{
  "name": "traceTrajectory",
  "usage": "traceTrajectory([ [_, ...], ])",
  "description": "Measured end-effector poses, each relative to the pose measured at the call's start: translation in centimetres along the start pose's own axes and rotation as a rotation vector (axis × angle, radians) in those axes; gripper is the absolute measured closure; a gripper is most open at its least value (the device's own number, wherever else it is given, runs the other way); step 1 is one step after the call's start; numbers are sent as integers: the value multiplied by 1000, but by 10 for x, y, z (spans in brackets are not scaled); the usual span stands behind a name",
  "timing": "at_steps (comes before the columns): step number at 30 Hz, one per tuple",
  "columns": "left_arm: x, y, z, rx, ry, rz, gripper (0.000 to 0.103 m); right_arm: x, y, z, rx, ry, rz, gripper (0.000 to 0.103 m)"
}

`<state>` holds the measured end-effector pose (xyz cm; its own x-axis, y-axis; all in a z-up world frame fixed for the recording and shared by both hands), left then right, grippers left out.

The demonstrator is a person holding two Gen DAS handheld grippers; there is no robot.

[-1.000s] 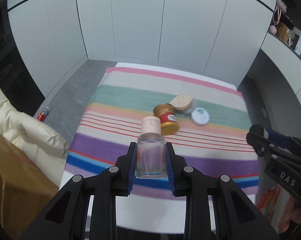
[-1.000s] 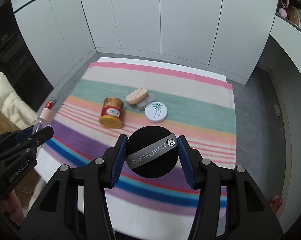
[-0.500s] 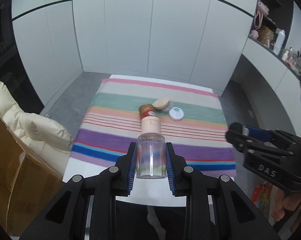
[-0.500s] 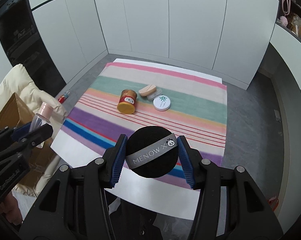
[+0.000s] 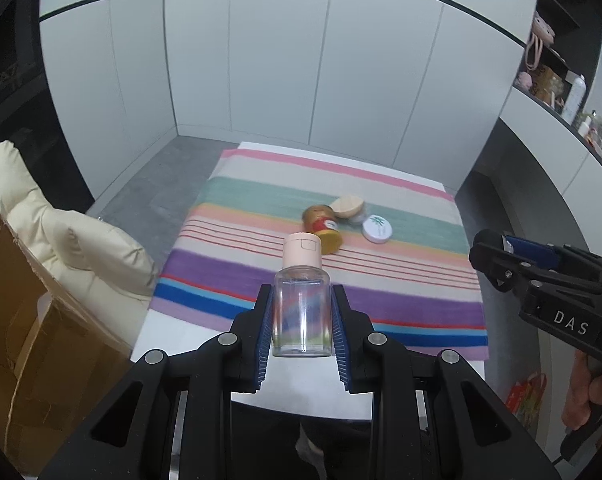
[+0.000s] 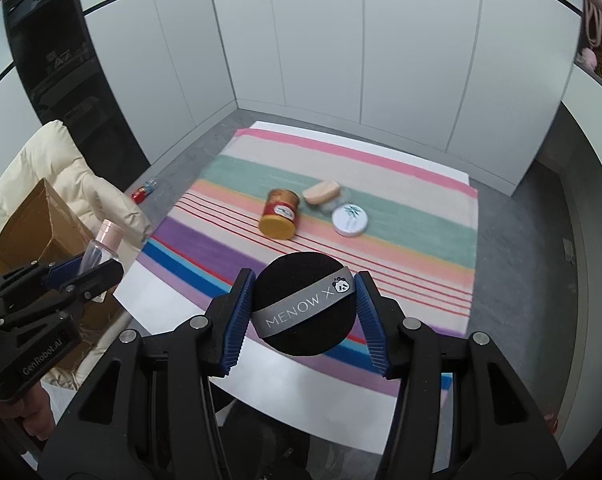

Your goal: Organize objects

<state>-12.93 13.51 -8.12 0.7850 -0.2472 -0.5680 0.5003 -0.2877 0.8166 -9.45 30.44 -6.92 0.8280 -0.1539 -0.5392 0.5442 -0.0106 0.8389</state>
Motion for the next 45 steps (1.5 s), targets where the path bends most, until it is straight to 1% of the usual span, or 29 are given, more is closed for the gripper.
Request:
traceTrajectory([
  [6,-6,3,22,-5,44,-26,75,-5,-13,27,-26,47,10,50],
  [14,-9,11,35,-10,62,-52,75,-6,-13,54,-25,118,-10,50],
  [22,-5,21,49,-24,76,-69,75,-15,-12,70,-43,122,-27,50],
  [37,4,46,103,-87,144,-105,75,-24,-11,136,-111,203,-55,50],
  [45,13,58,132,-125,177,-118,75,-27,-13,179,-160,255,-66,50],
])
Point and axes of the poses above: each gripper's, at about its wrist camera, not at the fingertips, and y roughly against the way its jaws point, z to its left, x to its underside, the point moved 8 cm from there along -y, roughly the way its jaws point, and after that the axes turned 4 degrees about z, right-handed, at the moved point
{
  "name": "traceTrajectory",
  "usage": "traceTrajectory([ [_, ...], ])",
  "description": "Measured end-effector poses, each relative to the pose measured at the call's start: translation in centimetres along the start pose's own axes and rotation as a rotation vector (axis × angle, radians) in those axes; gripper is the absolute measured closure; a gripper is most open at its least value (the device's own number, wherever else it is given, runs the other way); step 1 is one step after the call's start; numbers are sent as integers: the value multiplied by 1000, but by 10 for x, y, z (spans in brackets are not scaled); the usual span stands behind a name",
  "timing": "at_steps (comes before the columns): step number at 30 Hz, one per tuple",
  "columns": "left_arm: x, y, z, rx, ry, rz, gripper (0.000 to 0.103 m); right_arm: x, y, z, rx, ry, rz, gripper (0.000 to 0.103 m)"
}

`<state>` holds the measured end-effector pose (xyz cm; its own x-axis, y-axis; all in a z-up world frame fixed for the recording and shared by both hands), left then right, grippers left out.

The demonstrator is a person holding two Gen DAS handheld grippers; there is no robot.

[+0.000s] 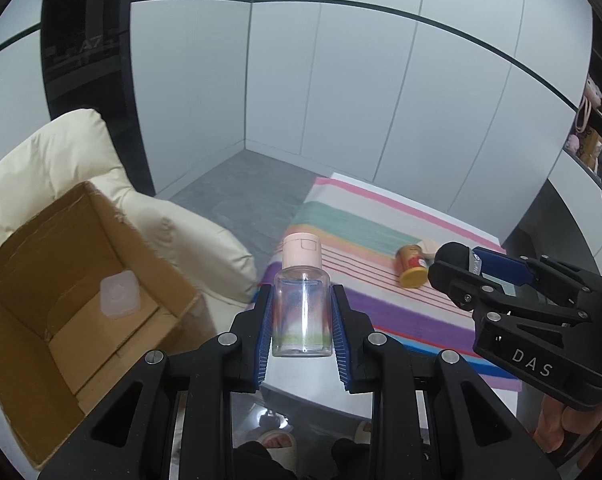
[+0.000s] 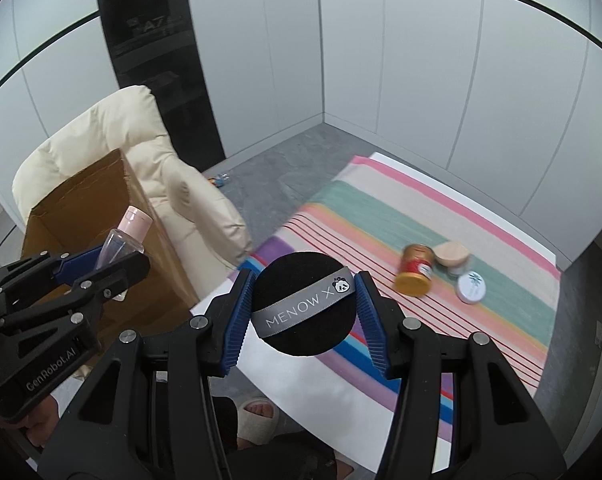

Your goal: Organize objects

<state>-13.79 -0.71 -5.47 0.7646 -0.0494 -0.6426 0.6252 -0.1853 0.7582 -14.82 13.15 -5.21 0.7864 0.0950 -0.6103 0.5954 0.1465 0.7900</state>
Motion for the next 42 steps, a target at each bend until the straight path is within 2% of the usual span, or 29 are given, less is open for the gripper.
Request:
traceTrajectory([
  [21,16,29,106,-118,137,-20,75,-29,-17,110,-114,127,-29,50],
  [42,51,56,191,-208,252,-5,75,-34,-33,216,-228,260,-11,50],
])
Point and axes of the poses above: each gripper's, at about its wrist camera, not at the fingertips, and y roughly against the way its jaws point, z to its left, x to its underside, the point moved 8 cm from there along -y, roughly the way its jaws point, and after that the axes turned 4 degrees about z, right-handed, at the moved point
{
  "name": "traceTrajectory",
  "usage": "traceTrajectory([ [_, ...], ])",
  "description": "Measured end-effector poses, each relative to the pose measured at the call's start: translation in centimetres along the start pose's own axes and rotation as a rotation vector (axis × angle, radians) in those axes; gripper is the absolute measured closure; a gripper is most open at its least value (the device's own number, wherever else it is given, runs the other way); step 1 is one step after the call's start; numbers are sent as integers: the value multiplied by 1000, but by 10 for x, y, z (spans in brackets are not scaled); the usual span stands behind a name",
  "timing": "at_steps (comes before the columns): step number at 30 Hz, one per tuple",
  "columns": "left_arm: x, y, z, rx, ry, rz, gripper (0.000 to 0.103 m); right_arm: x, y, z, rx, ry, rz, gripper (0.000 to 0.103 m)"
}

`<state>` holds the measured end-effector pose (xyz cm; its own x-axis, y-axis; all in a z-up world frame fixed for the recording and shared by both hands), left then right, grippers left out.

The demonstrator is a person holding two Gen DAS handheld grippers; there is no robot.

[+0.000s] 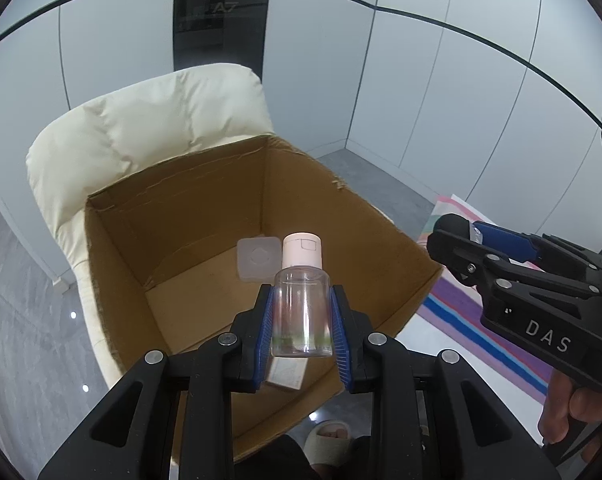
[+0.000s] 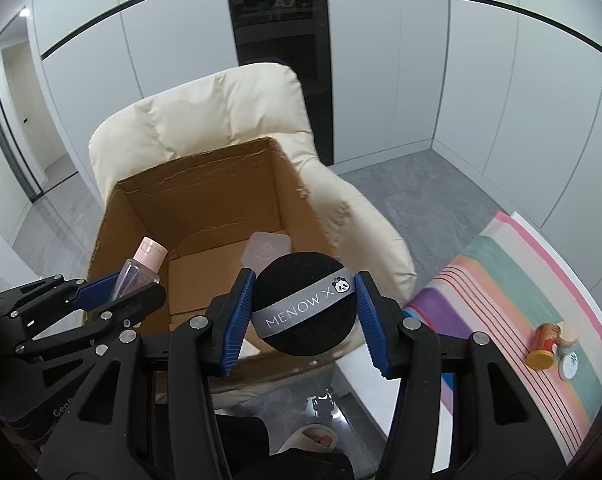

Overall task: Organize objects
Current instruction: 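Open the left tool dropping the bottle while the right tool releases the puff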

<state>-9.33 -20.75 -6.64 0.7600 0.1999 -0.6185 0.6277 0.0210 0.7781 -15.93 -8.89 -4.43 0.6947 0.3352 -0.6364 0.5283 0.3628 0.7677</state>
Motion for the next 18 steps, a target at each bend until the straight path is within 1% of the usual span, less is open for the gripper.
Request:
traceTrajectory([
  [3,1,1,10,-9,10,0,74,-3,-5,12,-15,11,6,50],
  [5,1,2,17,-21,14,-4,69,-4,-9,19,-24,18,12,50],
  [8,2,4,29,-35,27,-9,58,-6,-16,27,-35,20,25,49],
  [10,3,6,36,-45,46,-12,44,-8,-19,31,-41,17,30,48],
  [11,3,8,40,-46,56,-16,42,-8,-21,32,-44,14,31,47],
  [13,3,9,45,-54,66,-19,34,-9,-24,35,-46,10,38,40],
  [14,3,9,47,-64,69,-22,32,-10,-25,35,-47,8,39,37],
  [16,2,10,51,-76,75,-28,28,-11,-25,35,-42,3,33,27],
  [17,1,10,52,-80,78,-28,26,-11,-24,35,-41,2,30,25],
  [18,1,9,53,-84,81,-29,21,-11,-24,35,-37,3,28,22],
])
Point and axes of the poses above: each gripper's, at about its wrist camera, not at the fingertips, and y roughly against the way its jaws point, z to its left, x to its underside, the point moved 8 cm from there along -y, roughly the way its jaws point, and after that the axes turned 4 degrees about z, right-handed, at the moved point
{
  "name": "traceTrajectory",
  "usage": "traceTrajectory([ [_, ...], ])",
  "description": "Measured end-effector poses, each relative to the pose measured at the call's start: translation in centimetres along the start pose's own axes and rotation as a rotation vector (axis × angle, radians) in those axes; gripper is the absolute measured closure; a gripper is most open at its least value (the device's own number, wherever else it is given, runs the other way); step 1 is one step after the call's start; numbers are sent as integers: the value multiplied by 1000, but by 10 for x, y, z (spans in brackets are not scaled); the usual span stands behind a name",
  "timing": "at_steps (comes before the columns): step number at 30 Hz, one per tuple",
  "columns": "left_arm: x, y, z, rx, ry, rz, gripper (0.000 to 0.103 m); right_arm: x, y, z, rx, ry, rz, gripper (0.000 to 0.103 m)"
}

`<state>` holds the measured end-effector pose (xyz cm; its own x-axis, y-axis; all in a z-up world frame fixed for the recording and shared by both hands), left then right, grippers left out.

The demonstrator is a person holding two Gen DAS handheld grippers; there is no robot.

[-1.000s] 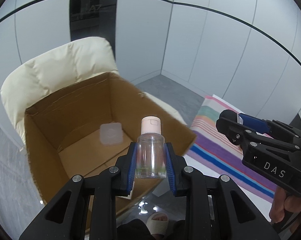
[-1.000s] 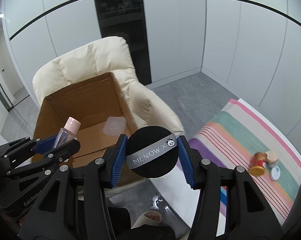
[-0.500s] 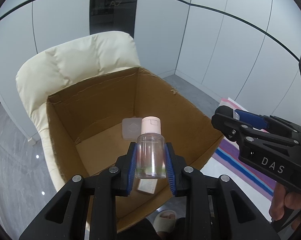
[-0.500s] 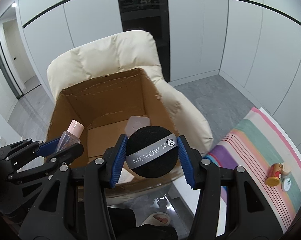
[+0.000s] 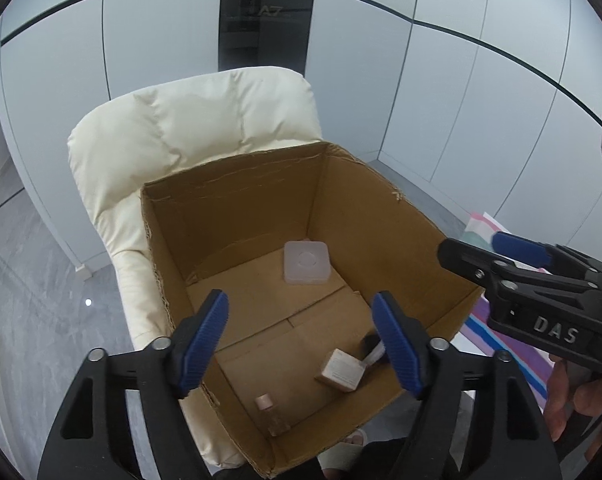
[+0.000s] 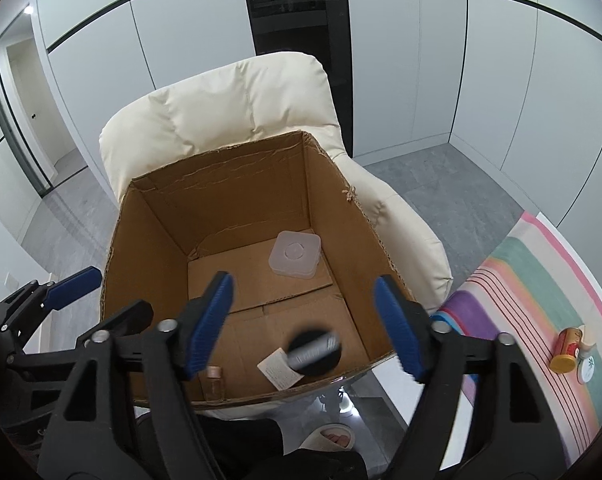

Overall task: Organize objects
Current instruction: 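Open the left tool dropping the bottle while the right tool releases the puff, then move both tools back toward the can and compact on the towel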

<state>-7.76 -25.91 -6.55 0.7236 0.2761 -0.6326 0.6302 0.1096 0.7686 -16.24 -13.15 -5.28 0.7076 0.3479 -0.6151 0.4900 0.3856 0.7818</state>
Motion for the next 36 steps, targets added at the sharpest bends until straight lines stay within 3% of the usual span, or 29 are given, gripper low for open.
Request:
traceTrajectory([
  [8,-7,2,2,-62,2,-38,0,-2,8,-11,41,-17,-17,3],
  [19,-9,-3,-13,-68,-6,-36,0,1,18,-40,97,-54,-31,0],
  [36,-13,-13,-86,1,-99,-34,0,23,50,-104,197,-74,-38,0],
])
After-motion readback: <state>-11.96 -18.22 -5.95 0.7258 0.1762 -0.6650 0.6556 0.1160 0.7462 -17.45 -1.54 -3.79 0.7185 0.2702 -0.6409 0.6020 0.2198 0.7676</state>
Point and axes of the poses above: each gripper's, at about its wrist camera, not at the fingertips, and y roughly against the way its jaws point, z to its left, x to its underside, the point moved 8 cm from there along -y, roughly the way its jaws point, and after that the axes turned 4 degrees about z, right-handed, at the moved point
